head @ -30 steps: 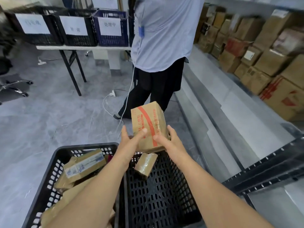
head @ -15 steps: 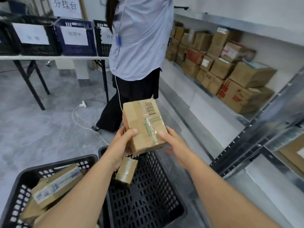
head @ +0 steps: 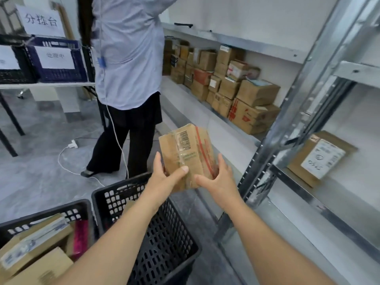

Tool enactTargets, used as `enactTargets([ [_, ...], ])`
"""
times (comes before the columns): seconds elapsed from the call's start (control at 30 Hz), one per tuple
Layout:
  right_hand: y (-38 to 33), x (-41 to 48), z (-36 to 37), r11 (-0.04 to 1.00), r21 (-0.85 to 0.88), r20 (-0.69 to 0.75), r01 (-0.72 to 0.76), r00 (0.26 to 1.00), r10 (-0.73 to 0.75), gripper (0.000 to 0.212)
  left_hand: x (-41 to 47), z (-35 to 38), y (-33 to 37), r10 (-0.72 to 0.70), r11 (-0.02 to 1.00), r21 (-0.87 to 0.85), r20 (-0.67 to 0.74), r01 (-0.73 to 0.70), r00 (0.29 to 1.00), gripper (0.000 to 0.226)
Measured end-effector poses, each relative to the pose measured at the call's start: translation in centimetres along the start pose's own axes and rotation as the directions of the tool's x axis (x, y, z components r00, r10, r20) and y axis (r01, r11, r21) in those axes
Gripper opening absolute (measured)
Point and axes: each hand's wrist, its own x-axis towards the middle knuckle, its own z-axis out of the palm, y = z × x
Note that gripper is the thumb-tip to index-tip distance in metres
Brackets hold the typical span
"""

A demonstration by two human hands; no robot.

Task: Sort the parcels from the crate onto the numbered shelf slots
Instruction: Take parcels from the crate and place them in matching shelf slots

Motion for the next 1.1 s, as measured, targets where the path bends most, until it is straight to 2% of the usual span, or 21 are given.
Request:
enactTargets([
  [0.1,1.4,-3.0,-2.3,0.988,-0.142,-0.082,0.052,0.995,-0.064,0.114,-2.9,4.1,0.5,0.042,0.996,0.076,0.048,-0.046,0.998,0.105],
  [0.2,3.3,-6.6,-4.6,0.969,-0.234,-0.133,0.083,0.984,-0.117,0.117,-5.3,7.6,0.3,-0.032,0.985,0.172,0.009,0.029,0.999,0.13],
  [0.27,4.7,-9.0,-6.3,0.967,-0.235,-0.13,0.1,0.983,-0.133,0.118,-7.0,9.6,-0.1,-0.055,0.981,0.184,0.002,0.053,0.999,0.129],
  [0.33,6.0,-10.9,-8.3,0.992,-0.094,-0.095,0.085,0.991,-0.094,0.116,-8.9,11.2,-0.4,-0.037,0.994,0.104,0.032,0.033,0.999,0.103],
  [0.4,7.6,-12.4,-10.3,0.983,0.18,-0.088,0.04,0.996,-0.025,0.112,-10.7,12.3,-0.6,-0.019,1.0,-0.005,0.111,0.02,0.994,0.073],
  [0.47,9.3,-13.7,-12.0,0.916,0.4,-0.023,-0.041,0.998,0.055,0.111,-12.3,13.2,-1.0,-0.033,0.998,-0.053,0.19,0.044,0.981,0.074],
  [0.5,10.1,-14.5,-12.7,0.89,0.449,0.041,-0.083,0.997,0.072,0.113,-13.1,13.6,-1.1,-0.029,0.997,-0.067,0.233,0.046,0.972,0.078],
  [0.63,12.0,-16.8,-14.2,0.865,0.475,0.195,-0.163,0.978,0.078,0.104,-15.6,14.9,-1.5,-0.005,0.997,-0.068,0.393,0.035,0.919,0.083],
  [0.7,12.4,-17.8,-15.0,0.876,0.464,0.175,-0.131,0.983,0.054,0.101,-16.4,15.9,-1.5,-0.002,0.998,-0.061,0.422,0.031,0.907,0.08],
  [0.8,12.4,-19.2,-16.2,0.911,0.408,0.024,-0.069,0.998,0.065,0.112,-17.3,18.0,-1.2,-0.005,0.999,-0.039,0.357,0.02,0.934,0.06],
  [0.9,12.1,-20.5,-17.4,0.989,0.147,-0.197,-0.012,0.98,0.041,0.114,-18.3,20.6,-0.6,0.068,0.998,-0.014,0.278,-0.067,0.958,0.05],
  [1.0,12.2,-21.3,-18.2,0.999,-0.049,-0.319,-0.002,0.948,-0.014,0.119,-19.4,23.4,0.0,0.122,0.992,-0.002,0.281,-0.127,0.952,0.072],
  [1.1,12.7,-21.9,-18.8,0.988,-0.155,-0.415,-0.016,0.908,-0.05,0.121,-19.3,25.8,-0.1,0.144,0.972,0.146,0.243,-0.183,0.959,0.108],
])
